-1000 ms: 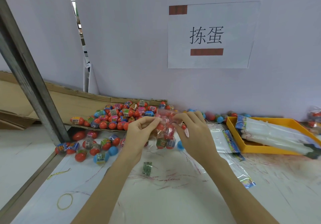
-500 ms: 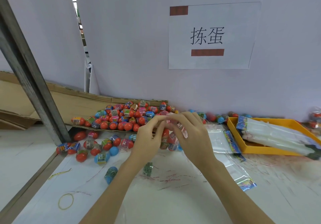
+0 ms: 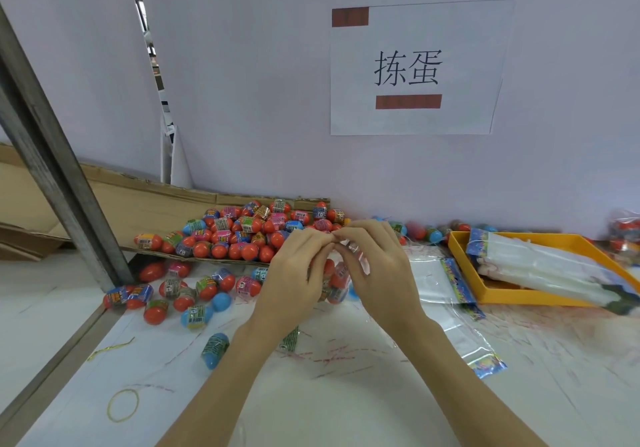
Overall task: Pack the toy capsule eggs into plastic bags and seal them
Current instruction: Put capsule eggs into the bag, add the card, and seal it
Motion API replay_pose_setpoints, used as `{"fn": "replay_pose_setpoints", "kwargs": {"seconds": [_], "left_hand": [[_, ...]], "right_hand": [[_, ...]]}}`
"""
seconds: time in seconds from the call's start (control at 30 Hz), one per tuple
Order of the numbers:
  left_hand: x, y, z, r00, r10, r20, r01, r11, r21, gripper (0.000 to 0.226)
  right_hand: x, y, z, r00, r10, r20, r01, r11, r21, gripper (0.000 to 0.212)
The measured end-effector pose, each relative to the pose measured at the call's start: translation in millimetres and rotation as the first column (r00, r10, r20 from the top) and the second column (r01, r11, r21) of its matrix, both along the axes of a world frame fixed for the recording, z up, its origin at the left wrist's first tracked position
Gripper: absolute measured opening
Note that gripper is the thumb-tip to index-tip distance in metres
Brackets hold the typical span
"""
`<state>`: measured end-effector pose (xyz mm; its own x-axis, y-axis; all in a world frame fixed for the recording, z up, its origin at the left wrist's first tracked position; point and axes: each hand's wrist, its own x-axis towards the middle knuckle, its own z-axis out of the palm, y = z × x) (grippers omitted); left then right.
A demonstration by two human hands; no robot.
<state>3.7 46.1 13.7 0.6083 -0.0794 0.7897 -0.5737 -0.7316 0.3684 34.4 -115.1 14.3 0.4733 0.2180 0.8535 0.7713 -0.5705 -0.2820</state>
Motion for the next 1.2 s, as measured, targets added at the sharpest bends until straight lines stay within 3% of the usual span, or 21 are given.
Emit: {"fn": "replay_pose_setpoints", "kwargs": {"seconds": [0.2,0.73,0.97,1.2], "left_hand": [[-1.1,2.7,-1.3,0.999,0.033,-0.010,-0.032,0.995,0.090,0.025],[4.6,13.5,-6.6,1.000,0.005,-0.028,-0.002,0.995,0.101,0.025],[5.0,14.7,-6.4,1.000,0.004,-0.023,-0.001,0.992,0.123,0.023],[3.1,18.5,-3.7,1.000,0.009,0.028,-0.014,0.983,0.183,0.025]], "right_hand": [[1.8,-0.8,-1.6,1.000,0.009,-0.010,-0.009,1.000,-0.005,0.019],[4.9,1.7,-2.6,0.995,0.052,-0.087,-0.041,0.990,0.132,0.009],[3.6,-0.2,-0.3,0.996,0.082,-0.046,-0.079,0.995,0.058,0.018],[2.6,0.8,0.7,1.000,0.025,0.011,-0.025,1.000,0.019,0.014]]}}
